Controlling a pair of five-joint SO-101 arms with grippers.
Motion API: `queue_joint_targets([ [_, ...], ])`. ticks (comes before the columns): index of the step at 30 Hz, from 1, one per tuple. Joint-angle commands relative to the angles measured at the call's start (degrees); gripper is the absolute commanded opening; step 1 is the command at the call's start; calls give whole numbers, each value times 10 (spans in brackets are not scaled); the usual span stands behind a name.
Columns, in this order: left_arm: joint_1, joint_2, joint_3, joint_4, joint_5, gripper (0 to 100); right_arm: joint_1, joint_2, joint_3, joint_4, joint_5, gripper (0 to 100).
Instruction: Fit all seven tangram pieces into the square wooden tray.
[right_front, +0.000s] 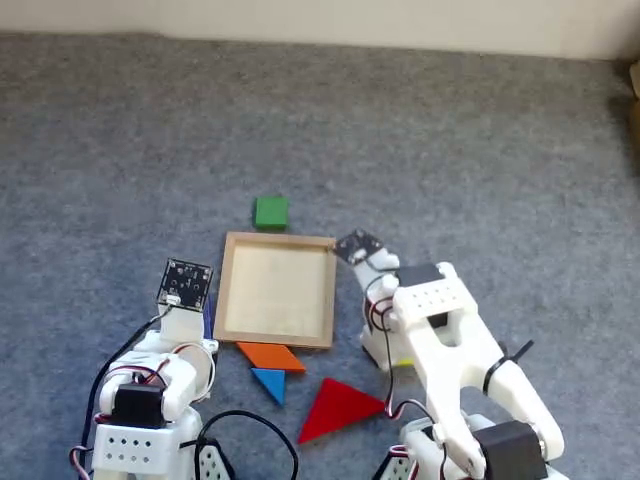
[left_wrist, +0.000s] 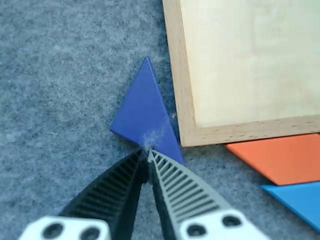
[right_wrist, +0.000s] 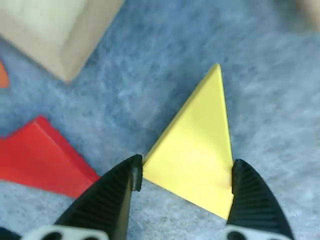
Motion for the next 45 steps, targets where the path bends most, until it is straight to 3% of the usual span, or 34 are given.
queue_joint_targets([
  [1,3,-23,12,2,-3,5,3,-17,-75,31,-23,192],
  [8,3,-23,12,2,-3,5,-15,-12,-151,54,-80,192],
  [18,3,-23,12,2,-3,5,-164,-11,-206,36,-215,192],
  [22,3,-23,12,2,-3,5,-182,-11,-207,-2,-252,192],
  [27,3,-23,12,2,-3,5,-144,-11,-211,44,-246,200],
  [33,3,-23,12,2,-3,5,-74,-10,-191,93,-120,345],
  [39,3,-23,12,2,-3,5,-58,36,-110,35,-50,357],
  [45,3,-23,12,2,-3,5,-51,99,-104,9,-49,357],
])
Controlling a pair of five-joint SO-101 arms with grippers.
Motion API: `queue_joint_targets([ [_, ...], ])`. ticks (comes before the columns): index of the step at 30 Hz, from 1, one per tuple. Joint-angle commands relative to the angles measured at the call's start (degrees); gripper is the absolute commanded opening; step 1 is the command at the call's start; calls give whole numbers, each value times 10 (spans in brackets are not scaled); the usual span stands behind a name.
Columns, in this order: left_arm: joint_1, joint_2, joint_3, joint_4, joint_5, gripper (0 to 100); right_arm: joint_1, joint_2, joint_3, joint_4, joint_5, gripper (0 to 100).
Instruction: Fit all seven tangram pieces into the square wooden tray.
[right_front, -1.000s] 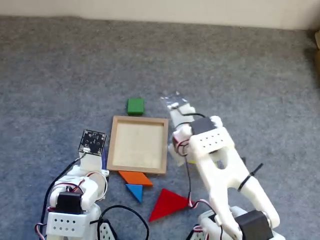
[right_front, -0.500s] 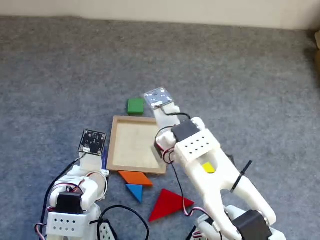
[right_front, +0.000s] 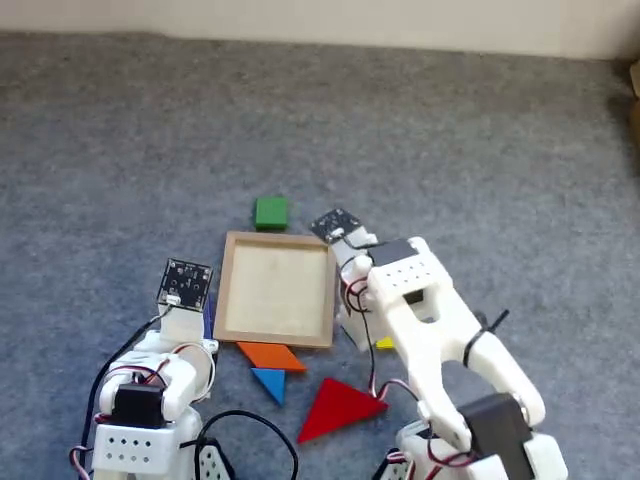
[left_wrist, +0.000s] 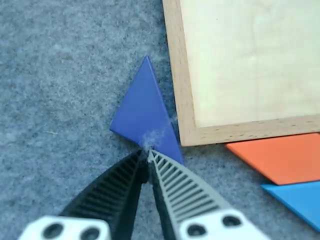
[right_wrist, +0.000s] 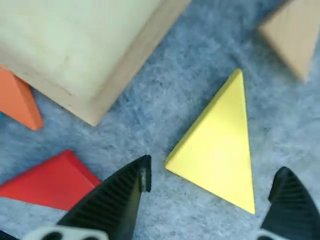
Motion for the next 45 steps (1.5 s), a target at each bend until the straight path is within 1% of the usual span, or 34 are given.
queue_joint_targets([
  [1,3,-23,12,2,-3,5,6,10,-3,-14,7,357],
  [5,3,-23,12,2,-3,5,7,22,-2,-14,14,357],
  [9,3,-23,12,2,-3,5,8,24,2,-14,65,357],
  [13,3,-23,12,2,-3,5,12,24,2,-15,68,357],
  [17,3,-23,12,2,-3,5,29,31,3,-44,68,357],
  [21,3,-23,12,2,-3,5,46,77,0,-50,111,357],
  [26,3,-23,12,2,-3,5,49,131,-3,-50,112,357],
  [40,3,-23,12,2,-3,5,47,133,-3,-44,125,358],
  [42,3,-23,12,2,-3,5,46,133,-3,-26,145,360],
  [45,3,-23,12,2,-3,5,47,133,-3,6,156,361],
])
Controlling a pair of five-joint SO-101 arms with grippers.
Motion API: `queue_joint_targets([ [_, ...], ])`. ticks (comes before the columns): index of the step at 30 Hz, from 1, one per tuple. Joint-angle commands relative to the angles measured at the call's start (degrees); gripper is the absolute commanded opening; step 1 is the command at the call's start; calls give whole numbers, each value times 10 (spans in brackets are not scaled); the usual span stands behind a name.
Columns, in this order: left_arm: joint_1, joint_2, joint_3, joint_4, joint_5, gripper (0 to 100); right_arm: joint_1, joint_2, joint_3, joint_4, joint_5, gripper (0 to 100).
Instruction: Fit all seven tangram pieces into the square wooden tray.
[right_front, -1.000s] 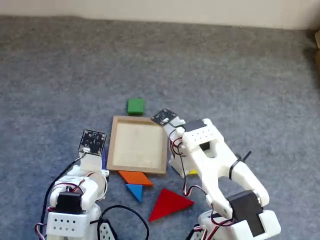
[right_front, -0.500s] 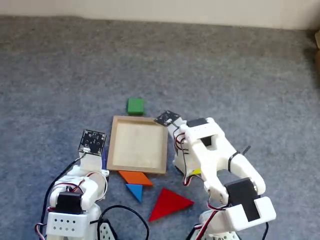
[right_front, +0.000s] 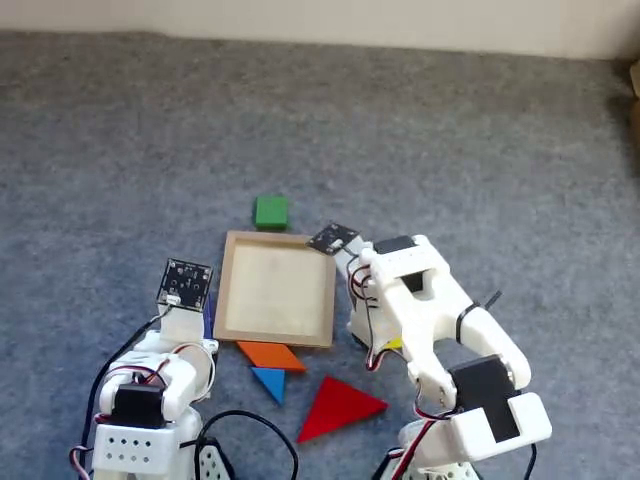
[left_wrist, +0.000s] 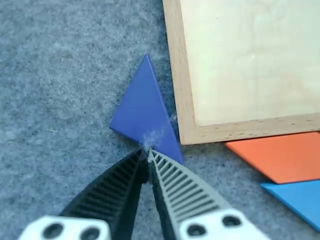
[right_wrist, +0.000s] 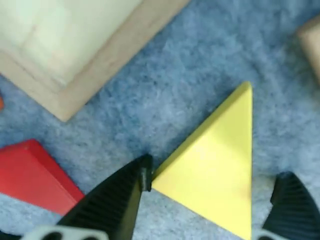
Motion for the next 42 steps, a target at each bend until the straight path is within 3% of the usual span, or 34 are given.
queue_joint_targets([
  [1,3,-23,12,2,-3,5,7,15,7,29,16,361],
  [9,3,-23,12,2,-3,5,7,18,10,33,69,361],
  [18,3,-23,12,2,-3,5,8,18,10,29,69,356],
  [34,3,-23,12,2,-3,5,8,11,4,34,69,187],
  [42,3,-23,12,2,-3,5,7,-89,-22,88,65,170],
])
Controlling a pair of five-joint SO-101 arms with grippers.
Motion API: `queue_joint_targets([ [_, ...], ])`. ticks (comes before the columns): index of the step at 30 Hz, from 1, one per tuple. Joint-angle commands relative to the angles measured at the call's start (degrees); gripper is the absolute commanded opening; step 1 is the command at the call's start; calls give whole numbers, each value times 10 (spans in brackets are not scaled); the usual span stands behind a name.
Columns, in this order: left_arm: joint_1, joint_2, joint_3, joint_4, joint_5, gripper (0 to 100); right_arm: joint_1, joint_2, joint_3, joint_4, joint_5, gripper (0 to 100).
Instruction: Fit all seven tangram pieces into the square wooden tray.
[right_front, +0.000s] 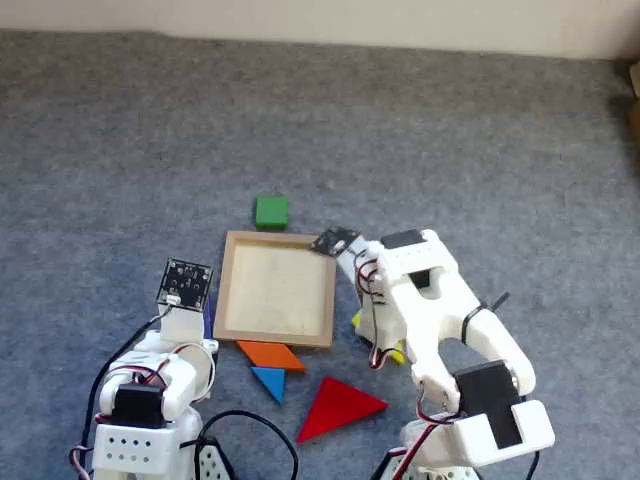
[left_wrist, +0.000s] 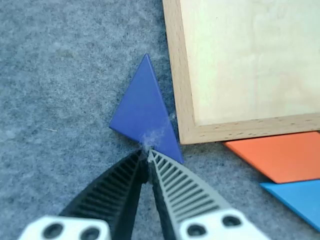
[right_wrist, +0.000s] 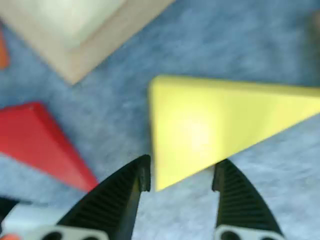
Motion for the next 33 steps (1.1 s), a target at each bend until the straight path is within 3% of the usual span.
queue_joint_targets([
  [1,3,-23,12,2,-3,5,2,-65,-23,37,5,170],
  [10,3,-23,12,2,-3,5,-15,-98,-51,36,-136,176],
  [17,3,-23,12,2,-3,5,-83,-98,-53,32,-293,361],
  [21,3,-23,12,2,-3,5,-102,-97,-57,-9,-361,368],
  [26,3,-23,12,2,-3,5,-102,-95,-54,-79,-384,368],
  [33,3,-23,12,2,-3,5,-101,11,-62,-85,-385,368],
])
